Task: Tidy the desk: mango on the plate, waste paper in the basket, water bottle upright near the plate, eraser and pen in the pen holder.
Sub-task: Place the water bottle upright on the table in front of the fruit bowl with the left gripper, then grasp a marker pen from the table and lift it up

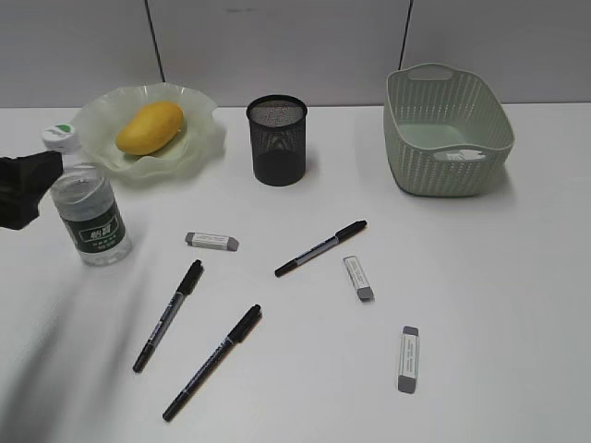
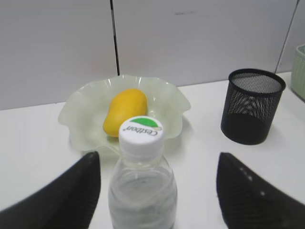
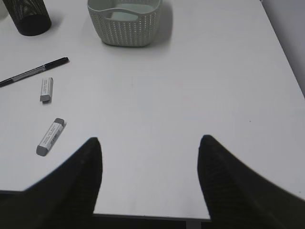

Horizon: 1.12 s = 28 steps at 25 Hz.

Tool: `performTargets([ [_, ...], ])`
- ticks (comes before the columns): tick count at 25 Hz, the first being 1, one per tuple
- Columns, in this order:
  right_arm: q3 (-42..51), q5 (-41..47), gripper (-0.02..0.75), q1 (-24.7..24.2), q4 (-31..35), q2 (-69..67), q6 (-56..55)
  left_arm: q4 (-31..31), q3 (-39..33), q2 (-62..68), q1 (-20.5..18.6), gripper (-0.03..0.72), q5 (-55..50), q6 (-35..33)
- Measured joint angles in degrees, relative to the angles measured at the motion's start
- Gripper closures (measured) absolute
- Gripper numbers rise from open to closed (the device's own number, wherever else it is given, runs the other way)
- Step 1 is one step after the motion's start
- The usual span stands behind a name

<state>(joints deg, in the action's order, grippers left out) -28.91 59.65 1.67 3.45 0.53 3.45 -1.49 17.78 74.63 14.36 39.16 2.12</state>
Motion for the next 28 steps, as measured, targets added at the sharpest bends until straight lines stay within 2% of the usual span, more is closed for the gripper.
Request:
performTargets([
  [5,0.0,0.0,0.239,0.0,0.0,0.0,0.0,2.88,3.43,-11.62,0.0,0.134,-23.58,0.3],
  [10,0.0,0.0,0.239,0.0,0.0,0.0,0.0,3.71,13.71,-16.15,-0.52,0.162,-52.64,0.42],
  [12,0.0,0.0,0.239,0.0,0.0,0.0,0.0,3.95,17.55,-16.04,-2.51,0.165,-63.16,0.42],
  [14,0.0,0.0,0.239,0.0,0.0,0.0,0.0,3.87,20.46,-15.69,-6.65,0.165,-70.85,0.42],
  [18,0.0,0.0,0.239,0.0,0.0,0.0,0.0,2.6,24.92,-13.64,-13.9,0.167,-78.64,-1.65],
  [24,0.0,0.0,0.239,0.0,0.05,0.0,0.0,2.88,26.15,-14.61,-14.44,0.169,-83.92,-3.68],
  [28,0.0,0.0,0.239,0.0,0.05,0.0,0.0,3.04,25.63,-25.49,-13.54,0.173,-93.27,-3.48],
])
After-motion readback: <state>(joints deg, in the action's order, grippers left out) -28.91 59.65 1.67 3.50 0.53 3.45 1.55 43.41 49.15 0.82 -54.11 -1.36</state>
